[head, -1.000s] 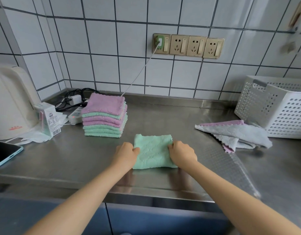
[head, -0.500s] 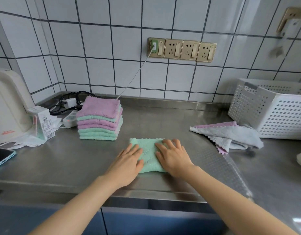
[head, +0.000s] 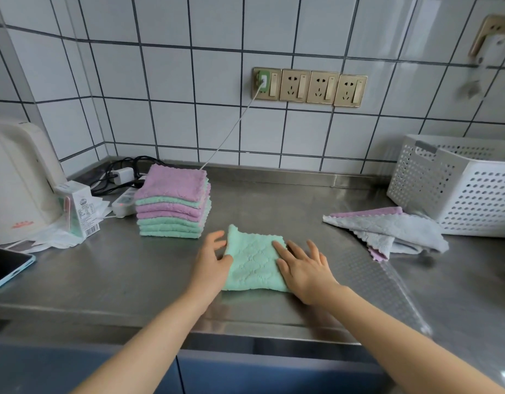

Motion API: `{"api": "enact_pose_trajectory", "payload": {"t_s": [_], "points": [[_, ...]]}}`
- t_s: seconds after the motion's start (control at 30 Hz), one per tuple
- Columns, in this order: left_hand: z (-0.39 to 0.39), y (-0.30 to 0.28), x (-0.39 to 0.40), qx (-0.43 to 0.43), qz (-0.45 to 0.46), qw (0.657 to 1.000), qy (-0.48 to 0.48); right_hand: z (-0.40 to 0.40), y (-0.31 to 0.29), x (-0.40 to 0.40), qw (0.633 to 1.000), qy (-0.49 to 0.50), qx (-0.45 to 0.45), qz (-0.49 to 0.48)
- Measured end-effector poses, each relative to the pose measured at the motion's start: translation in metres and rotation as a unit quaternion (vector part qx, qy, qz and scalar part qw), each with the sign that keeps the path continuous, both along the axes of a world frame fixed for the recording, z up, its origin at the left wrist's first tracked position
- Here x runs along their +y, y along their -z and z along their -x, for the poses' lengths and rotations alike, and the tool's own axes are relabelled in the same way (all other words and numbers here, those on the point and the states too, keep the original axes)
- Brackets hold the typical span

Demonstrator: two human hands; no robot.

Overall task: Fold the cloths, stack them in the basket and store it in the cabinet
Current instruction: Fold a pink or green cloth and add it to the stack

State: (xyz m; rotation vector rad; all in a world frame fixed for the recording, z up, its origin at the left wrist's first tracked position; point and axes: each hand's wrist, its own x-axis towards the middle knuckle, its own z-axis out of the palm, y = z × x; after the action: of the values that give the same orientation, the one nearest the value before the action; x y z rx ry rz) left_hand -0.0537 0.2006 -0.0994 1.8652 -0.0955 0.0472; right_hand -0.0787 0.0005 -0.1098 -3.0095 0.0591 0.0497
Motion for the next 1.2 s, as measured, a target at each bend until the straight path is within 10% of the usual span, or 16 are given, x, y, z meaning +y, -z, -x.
{"api": "enact_pose_trajectory", "payload": {"t_s": [0.17,0.33,0.63,0.9,1.2], "points": [[-0.007,0.001,0.003,0.182,0.249,0.951,-0.030,0.003,0.001,0.001,1.000,0.008,-0.008,-0.018],[-0.001,-0.006,0.010,0.194,0.280,0.939,0.053,0.007,-0.002,0.008,0.975,0.062,-0.090,-0.195],[-0.043,-0.068,0.053,0.018,0.282,0.955,0.089,-0.050,-0.068,0.059,0.716,0.104,-0.018,-0.690],[-0.138,-0.111,0.123,-0.160,0.062,0.981,-0.086,-0.154,-0.124,0.139,0.724,0.063,-0.028,-0.686],[-0.182,-0.050,0.145,-0.080,-0.006,0.987,-0.140,-0.219,-0.075,0.168,0.785,0.126,0.005,-0.606]]}}
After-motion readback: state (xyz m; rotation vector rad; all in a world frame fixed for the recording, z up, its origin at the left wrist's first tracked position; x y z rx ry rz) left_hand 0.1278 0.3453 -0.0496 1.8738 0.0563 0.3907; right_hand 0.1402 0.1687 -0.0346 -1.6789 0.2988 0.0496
